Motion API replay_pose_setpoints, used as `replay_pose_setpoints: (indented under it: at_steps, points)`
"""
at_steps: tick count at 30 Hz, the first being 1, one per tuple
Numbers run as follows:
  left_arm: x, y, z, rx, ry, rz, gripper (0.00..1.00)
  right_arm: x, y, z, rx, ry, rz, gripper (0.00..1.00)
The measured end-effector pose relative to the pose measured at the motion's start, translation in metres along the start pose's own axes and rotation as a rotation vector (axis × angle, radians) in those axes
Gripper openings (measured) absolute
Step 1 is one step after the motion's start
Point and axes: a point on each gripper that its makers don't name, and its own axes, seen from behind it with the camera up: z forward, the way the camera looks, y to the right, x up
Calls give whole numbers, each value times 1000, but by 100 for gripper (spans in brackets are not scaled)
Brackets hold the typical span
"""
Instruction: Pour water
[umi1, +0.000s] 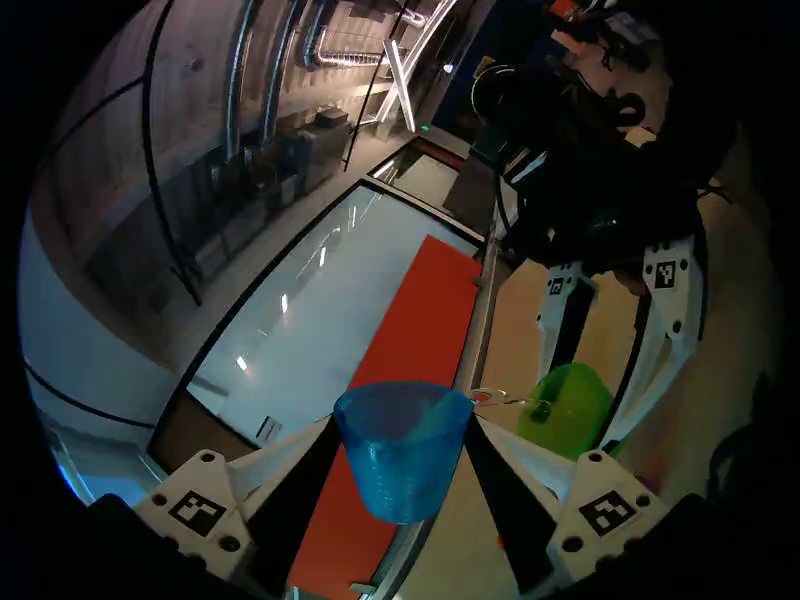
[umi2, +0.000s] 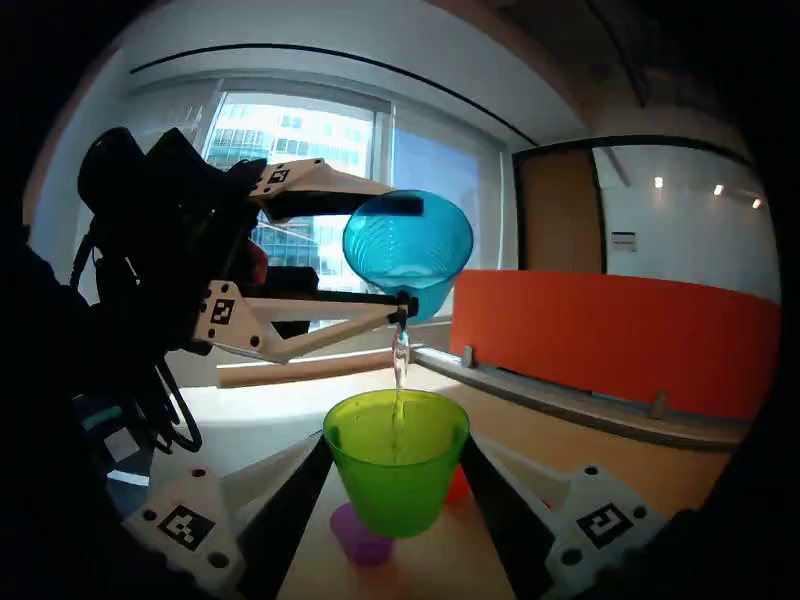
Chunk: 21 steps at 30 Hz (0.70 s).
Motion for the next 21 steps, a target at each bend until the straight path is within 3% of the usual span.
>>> replay_pose_setpoints:
  at_steps: [21]
  points:
    - [2,1,1,5,-6,78,86,0,2,0,-3,0,-2,90]
